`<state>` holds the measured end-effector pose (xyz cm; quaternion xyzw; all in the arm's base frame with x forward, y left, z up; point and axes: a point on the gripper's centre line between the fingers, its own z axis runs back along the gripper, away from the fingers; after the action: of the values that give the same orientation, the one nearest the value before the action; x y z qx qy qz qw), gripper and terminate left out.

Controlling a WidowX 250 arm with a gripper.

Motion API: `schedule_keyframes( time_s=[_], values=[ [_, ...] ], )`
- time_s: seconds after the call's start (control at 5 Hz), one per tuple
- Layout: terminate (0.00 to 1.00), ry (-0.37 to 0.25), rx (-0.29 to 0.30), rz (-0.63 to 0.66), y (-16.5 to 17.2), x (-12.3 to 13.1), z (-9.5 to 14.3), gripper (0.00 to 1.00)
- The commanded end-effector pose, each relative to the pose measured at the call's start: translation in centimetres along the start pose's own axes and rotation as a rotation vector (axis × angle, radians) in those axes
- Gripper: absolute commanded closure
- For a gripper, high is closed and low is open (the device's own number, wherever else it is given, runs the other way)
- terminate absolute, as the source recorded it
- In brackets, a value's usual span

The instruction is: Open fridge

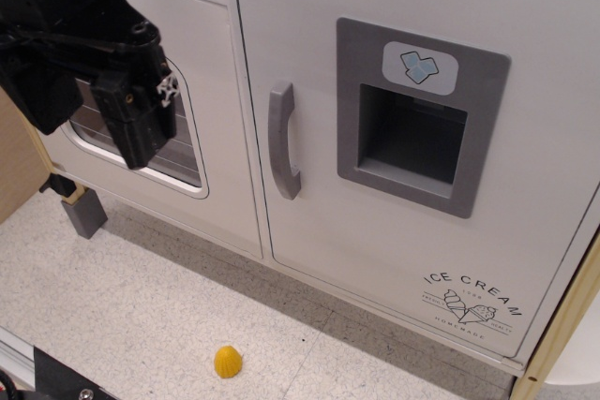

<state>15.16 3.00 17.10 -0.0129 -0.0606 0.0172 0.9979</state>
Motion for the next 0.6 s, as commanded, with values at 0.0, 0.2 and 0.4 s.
schedule_keyframes(
  time_s=[0.0, 0.2, 0.4],
  values=[
    [0.00, 0.000, 0.000, 0.000, 0.0, 0.0, 0.0, 0.00],
    [0.00, -0.025, 0.028, 0.043, 0.1, 2.2, -2.0, 0.00],
    [0.00, -0.047, 0.052, 0.065, 0.2, 4.2, -4.2, 0.00]
  ],
)
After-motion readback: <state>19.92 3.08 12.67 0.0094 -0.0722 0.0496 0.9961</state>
